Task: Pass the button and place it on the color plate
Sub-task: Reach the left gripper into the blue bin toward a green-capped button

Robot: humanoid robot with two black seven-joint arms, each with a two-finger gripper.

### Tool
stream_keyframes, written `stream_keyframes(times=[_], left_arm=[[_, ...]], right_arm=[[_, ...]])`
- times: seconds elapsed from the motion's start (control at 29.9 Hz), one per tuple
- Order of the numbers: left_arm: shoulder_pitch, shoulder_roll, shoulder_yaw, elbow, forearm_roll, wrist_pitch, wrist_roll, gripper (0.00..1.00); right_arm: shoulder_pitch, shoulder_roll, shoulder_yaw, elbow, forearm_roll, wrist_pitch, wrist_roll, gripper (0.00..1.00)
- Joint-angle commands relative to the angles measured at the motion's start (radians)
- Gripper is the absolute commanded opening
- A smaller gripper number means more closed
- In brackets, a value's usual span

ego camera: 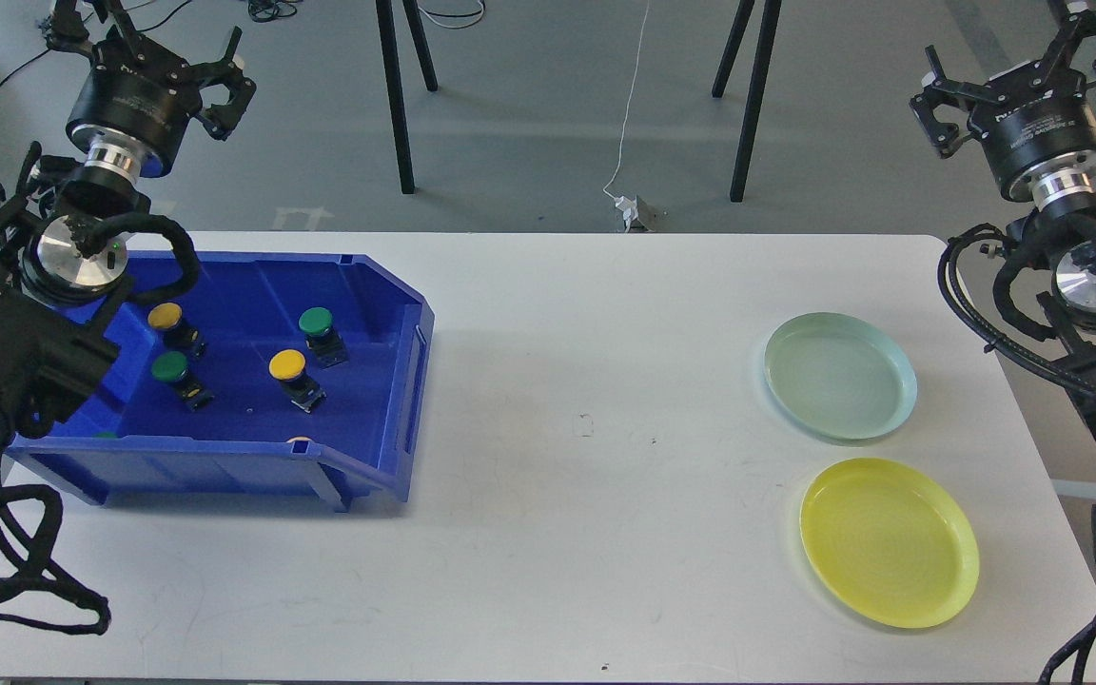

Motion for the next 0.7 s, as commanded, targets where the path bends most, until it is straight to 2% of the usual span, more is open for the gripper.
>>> stream_keyframes(times=[0.0,0.3,0.37,0.54,0.67], left_arm=[[0.000,-0.001,0.002,-0.001,0.001,0.000,0.003,1.00],[0.010,0.041,0.003,-0.053,0.002,0.000,0.006,1.00],[0.015,0.088,0.014,-0.099,0.010,0.000,0.008,1.00],[0.017,0.272,0.155,-0.248,0.085,0.000,-0.002,1.00],[0.017,0.424,0.189,-0.351,0.279,0.000,-0.006,1.00]], right_arm=[[0.001,0.001,-0.001,0.000,0.000,0.000,0.000,1.00],[0.008,0.005,-0.007,0.002,0.000,0.000,0.000,1.00],[0.009,0.005,-0.007,0.002,0.000,0.000,0.000,1.00],[0.011,0.004,-0.010,0.008,0.000,0.000,0.000,1.00],[0.008,-0.005,-0.012,0.032,-0.002,0.000,0.000,1.00]])
